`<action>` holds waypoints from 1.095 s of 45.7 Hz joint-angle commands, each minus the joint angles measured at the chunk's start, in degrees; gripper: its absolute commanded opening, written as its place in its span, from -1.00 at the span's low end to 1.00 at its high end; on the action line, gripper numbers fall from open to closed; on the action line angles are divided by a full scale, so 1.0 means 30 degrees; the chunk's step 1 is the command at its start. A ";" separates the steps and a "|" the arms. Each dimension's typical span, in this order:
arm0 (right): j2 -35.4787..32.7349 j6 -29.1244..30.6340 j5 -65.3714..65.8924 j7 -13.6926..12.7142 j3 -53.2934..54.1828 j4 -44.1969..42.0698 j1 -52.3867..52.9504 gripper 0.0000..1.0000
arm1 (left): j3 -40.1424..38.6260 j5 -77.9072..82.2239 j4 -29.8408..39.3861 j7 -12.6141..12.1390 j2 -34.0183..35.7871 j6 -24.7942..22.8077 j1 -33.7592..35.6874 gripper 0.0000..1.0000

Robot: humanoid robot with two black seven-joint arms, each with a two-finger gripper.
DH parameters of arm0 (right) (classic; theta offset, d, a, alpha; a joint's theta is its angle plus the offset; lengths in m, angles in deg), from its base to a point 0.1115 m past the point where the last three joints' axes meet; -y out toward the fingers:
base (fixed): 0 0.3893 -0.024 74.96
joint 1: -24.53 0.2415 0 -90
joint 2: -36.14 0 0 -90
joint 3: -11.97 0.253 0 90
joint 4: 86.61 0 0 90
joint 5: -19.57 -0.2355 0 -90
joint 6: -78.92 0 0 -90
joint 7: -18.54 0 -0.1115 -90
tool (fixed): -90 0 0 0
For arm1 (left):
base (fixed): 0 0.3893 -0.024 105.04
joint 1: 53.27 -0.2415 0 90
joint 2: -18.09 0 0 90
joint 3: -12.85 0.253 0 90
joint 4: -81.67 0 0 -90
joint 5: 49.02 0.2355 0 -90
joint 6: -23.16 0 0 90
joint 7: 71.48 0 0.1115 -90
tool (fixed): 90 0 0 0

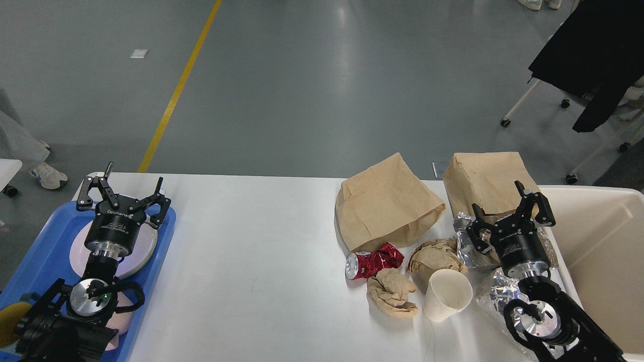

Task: Tidy desktop

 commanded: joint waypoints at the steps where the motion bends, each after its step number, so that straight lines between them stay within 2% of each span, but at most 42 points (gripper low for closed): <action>1: 0.0000 0.0004 0.0000 -0.0028 0.0000 -0.0001 0.0000 1.00 | 0.0043 -0.0036 0.0000 0.0015 -0.0048 -0.0096 -0.0037 0.93; 50: 0.0000 -0.0171 -0.0029 -0.0058 0.0000 -0.0645 0.0556 1.00 | 0.0014 -0.0037 0.0000 -0.0044 -0.0018 -0.0126 -0.0037 0.93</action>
